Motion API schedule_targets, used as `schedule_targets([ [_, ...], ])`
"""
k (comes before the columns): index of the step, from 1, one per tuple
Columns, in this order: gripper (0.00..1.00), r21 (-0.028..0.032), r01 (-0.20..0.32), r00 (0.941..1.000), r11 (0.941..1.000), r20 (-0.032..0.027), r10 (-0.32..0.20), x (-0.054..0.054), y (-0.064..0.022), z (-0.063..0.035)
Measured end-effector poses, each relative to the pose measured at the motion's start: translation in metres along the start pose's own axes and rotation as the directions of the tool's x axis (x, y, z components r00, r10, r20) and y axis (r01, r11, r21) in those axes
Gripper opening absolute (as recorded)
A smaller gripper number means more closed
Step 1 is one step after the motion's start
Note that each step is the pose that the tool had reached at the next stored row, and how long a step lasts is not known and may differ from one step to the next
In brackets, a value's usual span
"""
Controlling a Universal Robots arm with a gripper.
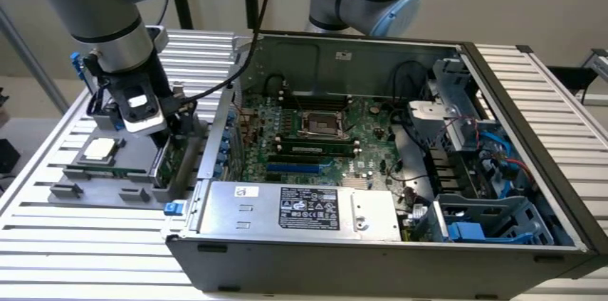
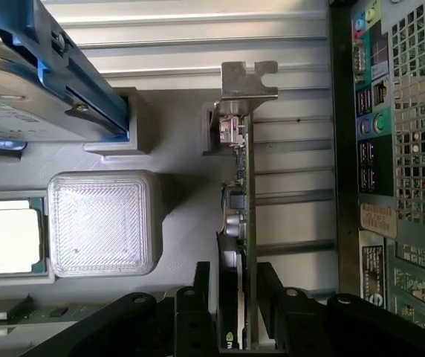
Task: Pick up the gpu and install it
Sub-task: 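Pick up the gpu and move the gpu toward the slot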
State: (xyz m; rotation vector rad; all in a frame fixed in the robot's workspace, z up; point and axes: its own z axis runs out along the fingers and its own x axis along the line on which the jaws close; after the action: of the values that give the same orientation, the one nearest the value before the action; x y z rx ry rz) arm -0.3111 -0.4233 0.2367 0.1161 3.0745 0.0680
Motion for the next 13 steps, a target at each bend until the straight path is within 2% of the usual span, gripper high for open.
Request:
schedule_targets([
  [13, 0.39, 0.0023, -0.037, 0.9993, 0.9993, 0.0018, 0.037, 0.0034, 0.0018, 0.0004],
])
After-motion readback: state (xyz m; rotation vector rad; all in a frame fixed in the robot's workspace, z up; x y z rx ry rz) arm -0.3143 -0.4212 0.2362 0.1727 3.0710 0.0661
